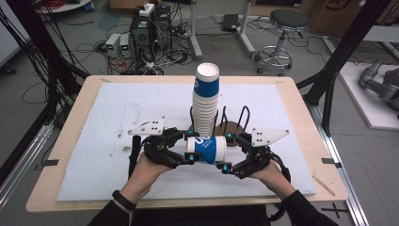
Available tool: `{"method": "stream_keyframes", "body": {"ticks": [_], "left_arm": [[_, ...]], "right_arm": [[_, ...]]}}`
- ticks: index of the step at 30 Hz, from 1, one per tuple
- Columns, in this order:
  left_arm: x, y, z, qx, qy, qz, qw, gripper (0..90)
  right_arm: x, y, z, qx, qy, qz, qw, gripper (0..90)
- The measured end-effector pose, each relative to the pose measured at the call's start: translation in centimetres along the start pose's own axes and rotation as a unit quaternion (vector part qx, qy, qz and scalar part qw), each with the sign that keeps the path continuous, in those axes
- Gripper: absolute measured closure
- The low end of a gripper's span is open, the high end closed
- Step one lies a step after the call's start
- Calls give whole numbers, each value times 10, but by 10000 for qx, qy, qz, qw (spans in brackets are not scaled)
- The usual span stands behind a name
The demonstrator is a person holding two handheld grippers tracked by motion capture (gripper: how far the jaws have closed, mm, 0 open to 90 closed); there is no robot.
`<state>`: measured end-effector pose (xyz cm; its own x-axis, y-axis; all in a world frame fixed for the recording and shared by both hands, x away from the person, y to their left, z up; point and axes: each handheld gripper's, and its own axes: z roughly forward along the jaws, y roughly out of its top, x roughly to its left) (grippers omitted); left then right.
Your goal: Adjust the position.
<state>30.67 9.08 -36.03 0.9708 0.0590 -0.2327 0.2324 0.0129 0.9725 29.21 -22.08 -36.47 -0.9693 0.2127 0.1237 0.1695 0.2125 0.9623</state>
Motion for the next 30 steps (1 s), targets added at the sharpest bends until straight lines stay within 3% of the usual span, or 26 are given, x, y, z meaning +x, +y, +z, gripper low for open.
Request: {"method": "stream_keyframes", "body": {"ticks": [4,9,15,17,20,23,25,27,30], "left_arm": [[1,-3,0,-264,-34,-17,9996,295],[-1,-5,5,-174,-95,71,9998,294],[-3,-5,10,23,-86,130,9999,290],[-3,-5,10,89,-99,50,9999,286],[-2,-4,10,318,-107,-98,9994,261],[-1,-1,11,624,-91,-277,9976,230],[-1,1,13,932,6,-245,9953,212],[-1,2,14,1247,50,-208,9920,212],[-1,1,14,1401,27,-121,9901,276]], "right_arm": [[-1,1,0,-220,52,265,9994,145],[-1,0,5,-325,199,560,9977,146],[-1,1,2,-223,295,403,9985,178],[-1,2,0,-183,321,360,9987,187],[0,3,0,-75,293,235,9993,197],[-2,3,0,-34,268,255,9993,197],[-2,3,0,-21,240,252,9994,198],[-2,4,1,175,176,96,9996,199],[-1,7,2,373,193,72,9991,187]]}}
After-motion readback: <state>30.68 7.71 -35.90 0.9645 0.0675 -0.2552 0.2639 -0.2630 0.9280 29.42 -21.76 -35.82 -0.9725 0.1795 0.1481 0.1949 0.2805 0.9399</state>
